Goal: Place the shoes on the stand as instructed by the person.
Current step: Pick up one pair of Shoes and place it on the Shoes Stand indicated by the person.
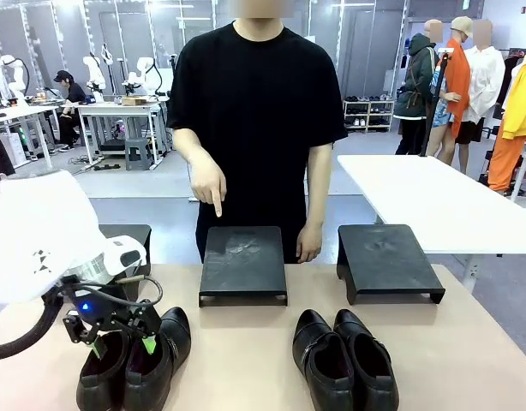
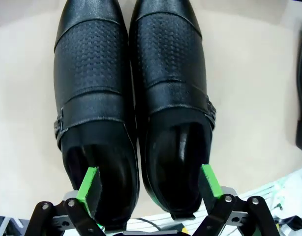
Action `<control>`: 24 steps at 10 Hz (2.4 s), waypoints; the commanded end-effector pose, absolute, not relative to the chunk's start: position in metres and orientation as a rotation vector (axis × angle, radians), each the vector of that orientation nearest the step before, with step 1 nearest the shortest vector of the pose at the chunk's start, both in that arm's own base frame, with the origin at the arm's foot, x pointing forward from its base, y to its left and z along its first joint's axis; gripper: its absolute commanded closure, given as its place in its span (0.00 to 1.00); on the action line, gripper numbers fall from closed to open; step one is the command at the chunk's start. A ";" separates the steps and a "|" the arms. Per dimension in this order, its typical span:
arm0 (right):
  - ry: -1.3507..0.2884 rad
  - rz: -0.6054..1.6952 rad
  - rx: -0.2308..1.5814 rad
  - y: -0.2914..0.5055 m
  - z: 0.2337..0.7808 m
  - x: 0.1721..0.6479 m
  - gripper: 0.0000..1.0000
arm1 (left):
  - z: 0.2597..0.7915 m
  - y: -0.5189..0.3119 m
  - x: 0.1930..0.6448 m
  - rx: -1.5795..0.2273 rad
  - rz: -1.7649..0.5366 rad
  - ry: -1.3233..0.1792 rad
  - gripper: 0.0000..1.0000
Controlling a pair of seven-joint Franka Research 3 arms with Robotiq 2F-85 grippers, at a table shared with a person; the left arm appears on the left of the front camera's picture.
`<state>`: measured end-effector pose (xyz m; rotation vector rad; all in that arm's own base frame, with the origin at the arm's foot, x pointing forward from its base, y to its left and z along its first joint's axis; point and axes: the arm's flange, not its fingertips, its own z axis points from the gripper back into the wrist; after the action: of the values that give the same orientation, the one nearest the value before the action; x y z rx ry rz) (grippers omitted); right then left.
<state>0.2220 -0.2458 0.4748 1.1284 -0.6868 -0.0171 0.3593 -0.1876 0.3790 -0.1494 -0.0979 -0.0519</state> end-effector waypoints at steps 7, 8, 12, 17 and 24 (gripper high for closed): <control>-0.709 0.003 1.131 -0.247 0.476 0.222 0.00 | 0.329 -0.185 0.332 -0.035 -0.030 -0.100 1.00; -0.709 0.003 1.131 -0.247 0.476 0.222 0.00 | 0.329 -0.186 0.332 -0.028 -0.031 -0.094 1.00; -0.709 0.003 1.131 -0.247 0.476 0.222 0.00 | 0.335 -0.186 0.334 -0.027 -0.038 -0.094 1.00; -0.709 0.003 1.131 -0.247 0.476 0.222 0.00 | 0.446 -0.190 0.345 -0.085 -0.035 -0.160 1.00; -0.709 0.003 1.131 -0.247 0.476 0.222 0.00 | 0.541 -0.275 0.405 -0.194 -0.159 -0.296 1.00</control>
<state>0.2223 -0.2459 0.4743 1.1296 -0.6852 -0.0169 0.3831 -0.2523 0.5323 -0.1586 -0.2667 -0.1299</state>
